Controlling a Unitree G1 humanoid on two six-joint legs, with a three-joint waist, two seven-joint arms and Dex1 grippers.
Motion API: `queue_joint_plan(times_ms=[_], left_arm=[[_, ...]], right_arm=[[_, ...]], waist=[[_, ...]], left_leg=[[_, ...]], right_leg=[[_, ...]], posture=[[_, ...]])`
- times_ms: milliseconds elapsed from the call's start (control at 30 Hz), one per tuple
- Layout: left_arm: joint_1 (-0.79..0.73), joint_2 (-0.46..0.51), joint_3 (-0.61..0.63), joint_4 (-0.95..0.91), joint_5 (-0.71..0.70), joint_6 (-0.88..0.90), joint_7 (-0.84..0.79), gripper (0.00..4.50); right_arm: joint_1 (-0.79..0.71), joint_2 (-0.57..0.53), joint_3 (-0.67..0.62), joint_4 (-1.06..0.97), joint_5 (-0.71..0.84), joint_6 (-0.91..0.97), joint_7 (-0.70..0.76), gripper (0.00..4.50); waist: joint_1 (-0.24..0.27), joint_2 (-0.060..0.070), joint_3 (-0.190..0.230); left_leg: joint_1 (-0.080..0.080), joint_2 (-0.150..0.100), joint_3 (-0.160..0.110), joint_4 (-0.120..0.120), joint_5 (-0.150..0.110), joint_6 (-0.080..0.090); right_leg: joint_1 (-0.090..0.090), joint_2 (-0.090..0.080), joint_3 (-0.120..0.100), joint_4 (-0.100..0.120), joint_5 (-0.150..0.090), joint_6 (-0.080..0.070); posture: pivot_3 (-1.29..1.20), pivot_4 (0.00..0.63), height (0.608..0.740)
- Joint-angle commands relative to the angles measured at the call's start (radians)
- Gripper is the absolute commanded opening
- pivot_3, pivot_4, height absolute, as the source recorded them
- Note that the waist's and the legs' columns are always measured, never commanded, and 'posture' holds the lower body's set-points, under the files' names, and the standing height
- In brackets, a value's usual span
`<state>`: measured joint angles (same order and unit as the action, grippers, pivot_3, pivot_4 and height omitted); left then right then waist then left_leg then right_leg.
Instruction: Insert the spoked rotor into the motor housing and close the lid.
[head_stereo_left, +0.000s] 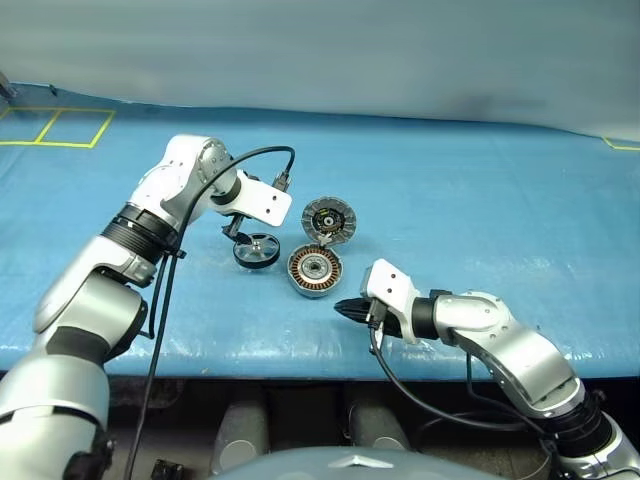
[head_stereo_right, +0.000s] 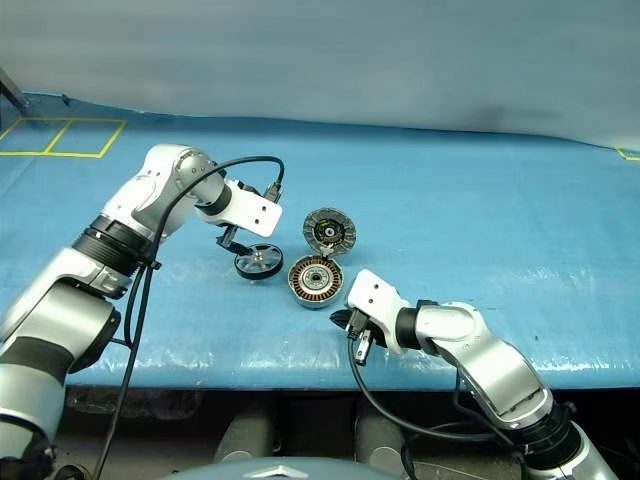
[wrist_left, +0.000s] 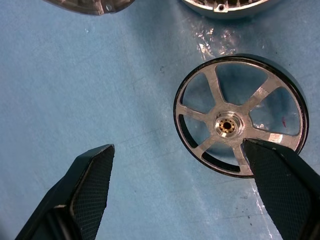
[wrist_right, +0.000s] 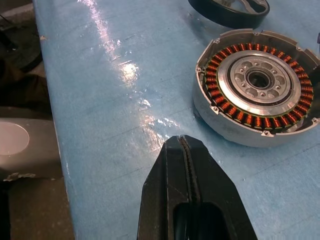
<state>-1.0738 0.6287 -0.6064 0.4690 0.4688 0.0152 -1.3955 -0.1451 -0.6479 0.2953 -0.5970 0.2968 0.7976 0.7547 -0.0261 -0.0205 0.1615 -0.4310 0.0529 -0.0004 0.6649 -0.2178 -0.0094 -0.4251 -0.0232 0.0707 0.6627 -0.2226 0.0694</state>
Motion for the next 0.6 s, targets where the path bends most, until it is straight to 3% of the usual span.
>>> queue_joint_plan(times_ms=[33, 200, 600], left_arm=[[-0.010, 0.010, 0.013, -0.006, 0.008, -0.017, -0.011, 4.50], [-0.003, 0.004, 0.010, 0.003, 0.020, -0.015, 0.000, 3.23], [0.037, 0.013, 0.000, -0.017, 0.029, -0.019, -0.058, 3.23]], right_arm=[[-0.008, -0.004, -0.024, -0.033, 0.013, 0.001, -0.010, 0.02], [-0.006, -0.006, -0.022, -0.036, 0.016, 0.003, -0.019, 0.00], [0.001, -0.017, -0.022, -0.046, 0.018, 0.017, -0.028, 0.00]], waist=[[0.000, 0.000, 0.000], [0.001, 0.000, 0.000], [-0.001, 0.000, 0.000]], left_leg=[[0.000, 0.000, 0.000, 0.000, 0.000, 0.000], [0.000, 0.000, 0.000, -0.001, 0.000, 0.000], [0.000, 0.000, 0.000, -0.001, 0.000, 0.000]], right_leg=[[0.000, 0.000, 0.000, 0.000, 0.000, 0.000], [0.000, 0.000, 0.000, 0.000, 0.000, 0.000], [0.000, 0.000, 0.000, 0.000, 0.000, 0.000]], posture=[[0.00, 0.150, 0.740], [0.00, 0.150, 0.740], [0.00, 0.150, 0.740]])
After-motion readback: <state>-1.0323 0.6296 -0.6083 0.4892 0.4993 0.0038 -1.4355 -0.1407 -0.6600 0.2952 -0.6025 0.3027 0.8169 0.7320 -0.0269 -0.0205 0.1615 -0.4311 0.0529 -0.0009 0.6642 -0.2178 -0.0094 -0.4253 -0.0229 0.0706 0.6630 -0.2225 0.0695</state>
